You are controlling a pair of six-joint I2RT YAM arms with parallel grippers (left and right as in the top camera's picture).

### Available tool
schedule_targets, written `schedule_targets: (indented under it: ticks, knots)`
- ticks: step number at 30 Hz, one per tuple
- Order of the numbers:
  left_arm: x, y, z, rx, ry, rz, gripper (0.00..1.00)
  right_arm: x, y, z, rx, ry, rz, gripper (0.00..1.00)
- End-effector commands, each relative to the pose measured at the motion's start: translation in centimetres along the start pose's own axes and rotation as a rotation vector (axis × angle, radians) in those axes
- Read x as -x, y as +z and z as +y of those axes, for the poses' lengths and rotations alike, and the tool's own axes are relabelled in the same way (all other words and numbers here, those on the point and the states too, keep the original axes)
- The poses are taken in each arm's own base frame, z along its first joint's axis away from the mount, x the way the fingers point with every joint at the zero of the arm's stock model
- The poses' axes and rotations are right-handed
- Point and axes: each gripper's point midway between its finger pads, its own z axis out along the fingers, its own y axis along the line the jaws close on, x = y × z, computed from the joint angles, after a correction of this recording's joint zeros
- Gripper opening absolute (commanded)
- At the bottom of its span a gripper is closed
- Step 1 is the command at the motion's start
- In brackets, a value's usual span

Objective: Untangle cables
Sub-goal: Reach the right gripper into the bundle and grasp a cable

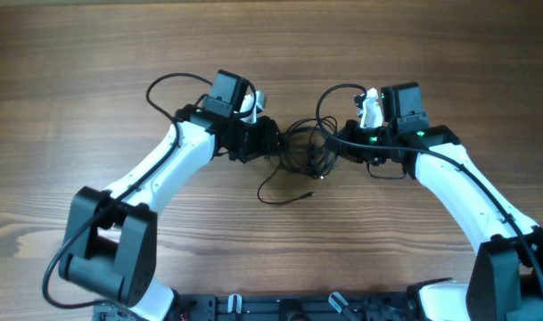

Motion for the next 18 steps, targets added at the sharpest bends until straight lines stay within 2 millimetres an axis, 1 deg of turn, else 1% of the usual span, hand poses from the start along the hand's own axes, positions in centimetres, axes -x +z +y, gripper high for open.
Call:
schedule_targets:
  ticks: [1,3,6,9,17,18]
  knots:
    - [0.5,1.4,1.7,0.108,-0.107,-0.032,0.44,0.1,0.2,0.4,0.021,0.007,0.013,0.04]
    - [0.4,2.0,2.3,0.143,-0.196,-0.042,0.43,0.1,0.2,0.3,0.018,0.008,0.013,0.04]
    - [0.2,2.6,2.8,0.184,-0.300,-0.061,0.47,0.1,0.2,0.3,0.018,0.009,0.014,0.04]
    - [0.6,2.8,3.0,0.217,-0.335,-0.107,0.51,0.1,0.2,0.3,0.018,0.009,0.014,0.04]
    - [0.8,3.0,3.1,0.247,-0.449,-0.171,0.50,-0.1,0.2,0.2,0.015,0.013,0.019,0.04]
    - [0.9,3.0,3.1,0.248,-0.449,-0.173,0.48,-0.1,0.2,0.2,0.015,0.013,0.019,0.04]
